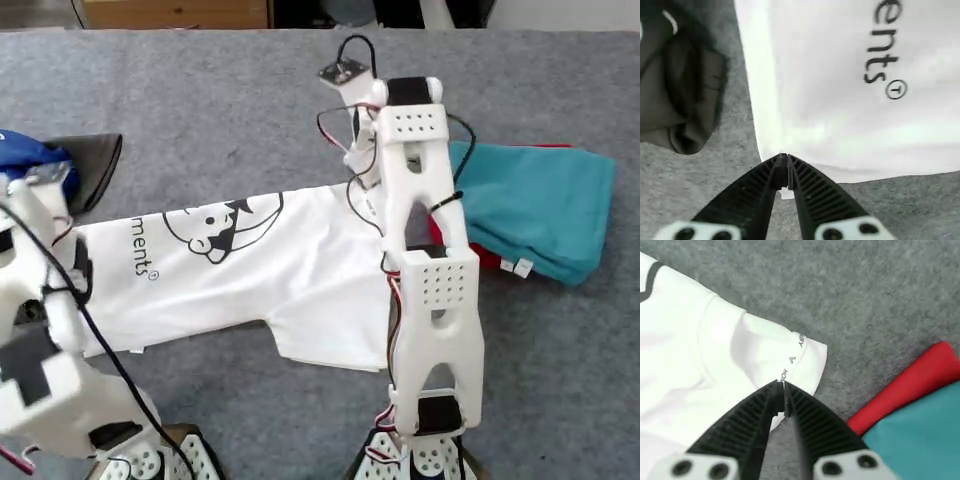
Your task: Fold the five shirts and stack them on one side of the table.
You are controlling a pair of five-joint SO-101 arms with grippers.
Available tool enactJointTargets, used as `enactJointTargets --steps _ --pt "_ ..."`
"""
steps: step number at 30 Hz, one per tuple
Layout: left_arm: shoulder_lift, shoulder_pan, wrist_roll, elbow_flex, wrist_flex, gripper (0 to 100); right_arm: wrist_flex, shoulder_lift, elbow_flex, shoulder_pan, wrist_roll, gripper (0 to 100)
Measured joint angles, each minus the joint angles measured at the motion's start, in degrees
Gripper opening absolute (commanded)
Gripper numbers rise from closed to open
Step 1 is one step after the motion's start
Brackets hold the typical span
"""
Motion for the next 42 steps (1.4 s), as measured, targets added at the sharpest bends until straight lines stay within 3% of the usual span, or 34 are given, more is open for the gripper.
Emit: enactJointTargets --steps 4,7,15,20,25,35,42 --pt "-4.04 5.63 0.09 0.0 -1.14 3 0.53 0.0 -0.26 0.26 -0.18 1.4" --pt "-3.34 6.51 3.6 0.0 -7.47 3 0.53 0.0 1.23 0.18 -1.41 1.4" --pt "12.66 6.51 15.74 -7.74 -19.69 3 -6.59 3.87 9.76 2.81 -2.11 1.4" --pt "24.35 6.51 22.15 -14.51 -21.27 3 -8.79 5.8 11.34 4.57 -2.11 1.4" --pt "27.08 6.07 24.35 -19.52 -21.19 3 -7.47 5.8 7.74 4.75 -2.11 1.4" --pt "21.71 7.12 21.45 -21.45 -16.09 3 0.53 3.08 -3.16 4.84 -1.05 1.4" --pt "2.9 7.47 19.69 -17.93 -14.51 3 0.62 -14.68 10.9 0.09 4.22 1.4"
